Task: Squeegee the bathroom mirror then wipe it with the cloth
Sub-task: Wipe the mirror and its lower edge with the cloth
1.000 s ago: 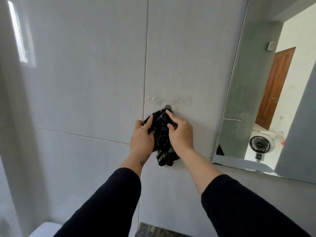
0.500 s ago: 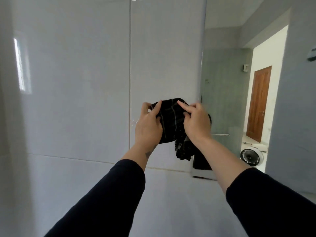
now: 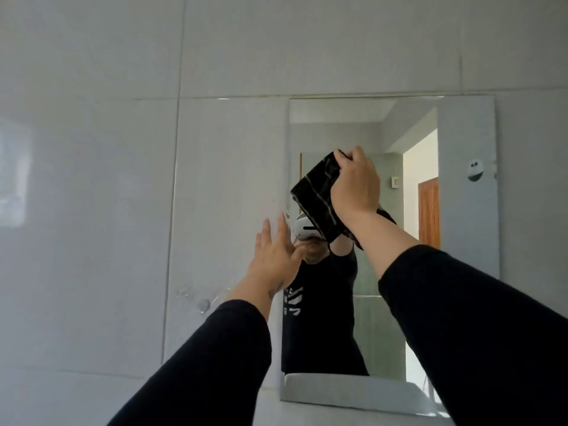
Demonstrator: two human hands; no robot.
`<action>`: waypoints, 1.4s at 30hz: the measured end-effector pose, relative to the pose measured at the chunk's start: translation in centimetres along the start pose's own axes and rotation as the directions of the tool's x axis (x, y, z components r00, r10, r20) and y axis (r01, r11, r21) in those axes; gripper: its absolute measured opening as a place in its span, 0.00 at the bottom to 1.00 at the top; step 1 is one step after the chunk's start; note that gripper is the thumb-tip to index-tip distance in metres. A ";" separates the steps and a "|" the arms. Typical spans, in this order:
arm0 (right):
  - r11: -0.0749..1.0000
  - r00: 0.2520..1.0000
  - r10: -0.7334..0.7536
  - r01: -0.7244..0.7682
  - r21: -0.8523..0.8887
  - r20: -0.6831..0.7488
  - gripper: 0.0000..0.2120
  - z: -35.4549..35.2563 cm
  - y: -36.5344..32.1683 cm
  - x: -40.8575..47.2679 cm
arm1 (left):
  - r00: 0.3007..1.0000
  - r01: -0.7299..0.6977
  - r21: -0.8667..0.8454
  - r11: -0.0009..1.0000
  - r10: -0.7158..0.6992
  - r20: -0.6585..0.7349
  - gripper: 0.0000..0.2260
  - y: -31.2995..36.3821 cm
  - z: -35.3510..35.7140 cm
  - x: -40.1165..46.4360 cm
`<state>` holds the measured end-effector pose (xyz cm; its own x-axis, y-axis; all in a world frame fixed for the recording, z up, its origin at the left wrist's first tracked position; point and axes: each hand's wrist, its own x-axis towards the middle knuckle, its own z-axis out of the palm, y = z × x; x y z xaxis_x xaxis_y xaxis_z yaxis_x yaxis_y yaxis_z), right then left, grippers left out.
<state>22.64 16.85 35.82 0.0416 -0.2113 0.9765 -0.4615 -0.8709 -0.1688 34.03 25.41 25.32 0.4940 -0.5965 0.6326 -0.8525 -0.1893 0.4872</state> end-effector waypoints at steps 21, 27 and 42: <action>0.832 0.906 -0.372 0.422 -0.361 0.202 0.24 7.5 0.8 -2.5 | 0.995 0.096 0.317 0.944 -0.100 -0.004 0.54 -3.0 4.9 -0.8; 0.832 0.929 -0.322 0.370 -0.414 0.185 0.27 7.8 -1.7 4.0 | 0.992 0.116 0.256 0.960 -0.122 0.007 0.55 -2.8 4.8 -1.0; 0.883 0.981 -0.164 0.193 -0.427 0.105 0.29 5.2 1.4 10.6 | 0.989 0.142 0.194 0.971 -0.147 0.009 0.55 -2.5 4.9 -0.6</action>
<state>27.08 11.03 45.26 0.2093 -0.1105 0.9716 -0.7781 -0.6206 0.0970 35.02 22.49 20.76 0.6123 -0.5692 0.5488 -0.7903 -0.4200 0.4462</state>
